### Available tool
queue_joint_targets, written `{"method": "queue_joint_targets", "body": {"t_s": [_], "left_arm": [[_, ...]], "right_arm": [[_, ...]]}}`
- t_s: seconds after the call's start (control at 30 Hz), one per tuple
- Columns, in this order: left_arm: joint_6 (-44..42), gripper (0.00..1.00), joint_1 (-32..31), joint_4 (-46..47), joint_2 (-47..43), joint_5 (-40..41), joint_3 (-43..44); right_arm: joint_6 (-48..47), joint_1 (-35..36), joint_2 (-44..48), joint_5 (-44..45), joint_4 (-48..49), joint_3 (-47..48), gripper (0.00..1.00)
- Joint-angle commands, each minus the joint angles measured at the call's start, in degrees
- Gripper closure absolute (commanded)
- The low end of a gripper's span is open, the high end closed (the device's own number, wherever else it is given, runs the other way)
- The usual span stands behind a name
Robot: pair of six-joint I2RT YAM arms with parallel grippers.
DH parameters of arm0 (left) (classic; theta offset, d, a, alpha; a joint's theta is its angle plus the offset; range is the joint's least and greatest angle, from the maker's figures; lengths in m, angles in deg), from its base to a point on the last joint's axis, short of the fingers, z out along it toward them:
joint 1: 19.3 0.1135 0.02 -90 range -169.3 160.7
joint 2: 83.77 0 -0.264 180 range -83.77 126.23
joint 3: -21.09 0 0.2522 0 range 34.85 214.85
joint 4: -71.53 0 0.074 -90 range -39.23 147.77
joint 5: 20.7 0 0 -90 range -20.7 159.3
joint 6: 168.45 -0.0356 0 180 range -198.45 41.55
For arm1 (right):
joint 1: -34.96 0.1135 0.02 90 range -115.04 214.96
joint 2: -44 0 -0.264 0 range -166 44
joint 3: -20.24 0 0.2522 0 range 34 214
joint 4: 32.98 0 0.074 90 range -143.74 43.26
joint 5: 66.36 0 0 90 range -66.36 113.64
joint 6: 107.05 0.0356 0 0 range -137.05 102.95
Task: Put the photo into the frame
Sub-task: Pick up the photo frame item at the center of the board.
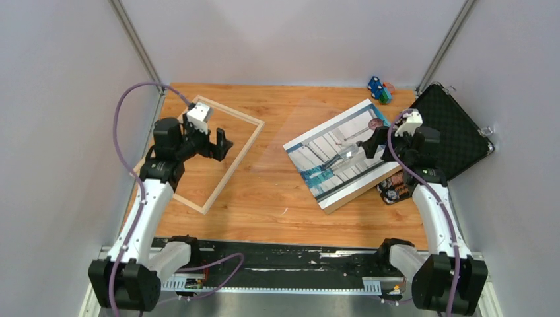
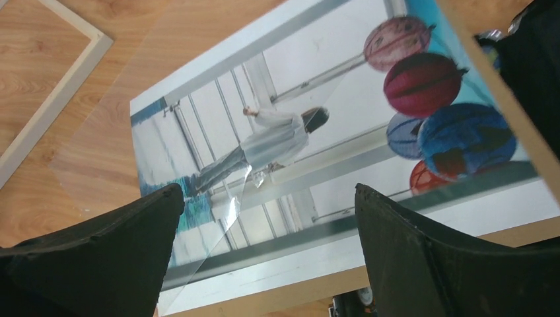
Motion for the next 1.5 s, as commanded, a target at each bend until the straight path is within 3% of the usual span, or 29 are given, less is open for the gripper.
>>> {"method": "queue_joint_targets", "body": {"t_s": [0.0,0.3,0.47,0.77,1.0,1.47], "left_arm": [[1.89,0.0,-6.0,1.27,9.12,-1.62,5.03],[3.61,0.0,-15.18,6.41,33.65,-0.37,17.02],[7.66,0.0,-16.07,5.01,50.16,-3.05,27.2],[12.11,0.0,-17.42,1.17,71.03,-3.81,47.13],[13.51,0.0,-17.43,-0.1,77.84,-3.11,55.9],[15.21,0.0,-17.36,-0.07,83.98,-6.95,61.28]], "right_arm": [[5.57,0.06,-3.76,-3.38,2.05,-2.48,0.0],[8.22,1.93,-10.25,-7.76,8.05,-5.64,0.0],[8.76,2.3,-14.68,-8.69,8.29,-4.3,0.01],[12.21,2.48,-23.1,-9.32,10.32,-1.71,0.02],[13.62,3.18,-26.34,-10.11,10.58,-0.24,0.02],[15.72,3.84,-30.61,-10.29,10.21,2.36,0.03]]}}
